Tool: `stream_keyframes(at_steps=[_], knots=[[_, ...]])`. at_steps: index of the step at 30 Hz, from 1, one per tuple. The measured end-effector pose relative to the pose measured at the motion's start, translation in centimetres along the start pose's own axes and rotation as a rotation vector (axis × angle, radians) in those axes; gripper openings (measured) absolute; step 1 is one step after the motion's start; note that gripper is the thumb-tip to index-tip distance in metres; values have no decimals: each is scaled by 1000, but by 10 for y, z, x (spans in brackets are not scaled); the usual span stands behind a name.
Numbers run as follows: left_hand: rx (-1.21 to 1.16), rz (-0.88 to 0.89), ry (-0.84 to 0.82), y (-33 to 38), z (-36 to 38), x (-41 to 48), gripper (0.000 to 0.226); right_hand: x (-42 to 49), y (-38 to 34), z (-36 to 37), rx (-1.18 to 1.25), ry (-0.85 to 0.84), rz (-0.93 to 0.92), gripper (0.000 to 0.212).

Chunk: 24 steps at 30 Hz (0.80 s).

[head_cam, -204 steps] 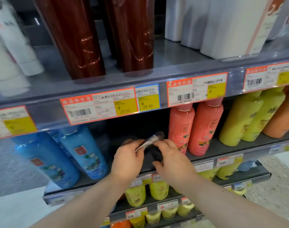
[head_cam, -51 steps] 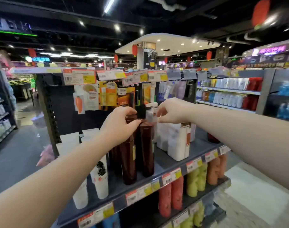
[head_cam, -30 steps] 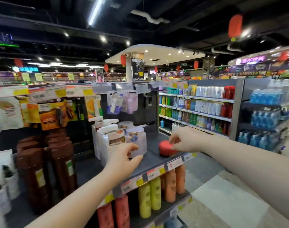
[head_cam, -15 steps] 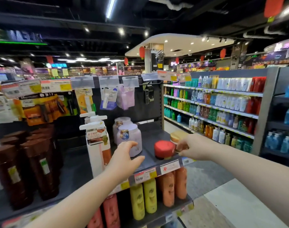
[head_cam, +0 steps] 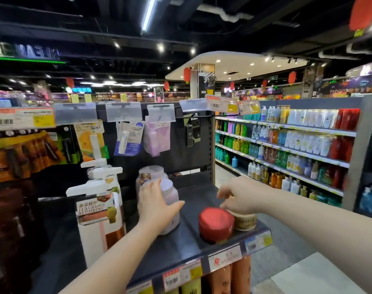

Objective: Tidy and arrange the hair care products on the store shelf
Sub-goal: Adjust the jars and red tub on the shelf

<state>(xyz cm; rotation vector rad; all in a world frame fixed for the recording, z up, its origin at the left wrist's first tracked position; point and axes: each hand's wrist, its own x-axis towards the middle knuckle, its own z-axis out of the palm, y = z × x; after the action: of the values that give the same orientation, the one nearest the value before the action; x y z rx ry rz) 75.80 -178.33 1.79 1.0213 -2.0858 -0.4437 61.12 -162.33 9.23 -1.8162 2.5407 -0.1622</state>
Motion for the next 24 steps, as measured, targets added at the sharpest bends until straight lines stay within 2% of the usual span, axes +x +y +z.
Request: stream_keyframes(at_steps=[8, 12, 19, 24], knots=[[0, -211, -58, -26, 17, 19, 100, 93, -16, 25, 61, 4, -238, 44], [-51, -281, -85, -27, 21, 24, 107, 133, -28, 30, 171, 7, -361, 59], [-16, -269, 26, -21, 28, 20, 90, 177, -37, 53, 248, -168, -483, 82], [56, -288, 17, -21, 24, 19, 87, 186, -30, 53, 373, -270, -523, 77]])
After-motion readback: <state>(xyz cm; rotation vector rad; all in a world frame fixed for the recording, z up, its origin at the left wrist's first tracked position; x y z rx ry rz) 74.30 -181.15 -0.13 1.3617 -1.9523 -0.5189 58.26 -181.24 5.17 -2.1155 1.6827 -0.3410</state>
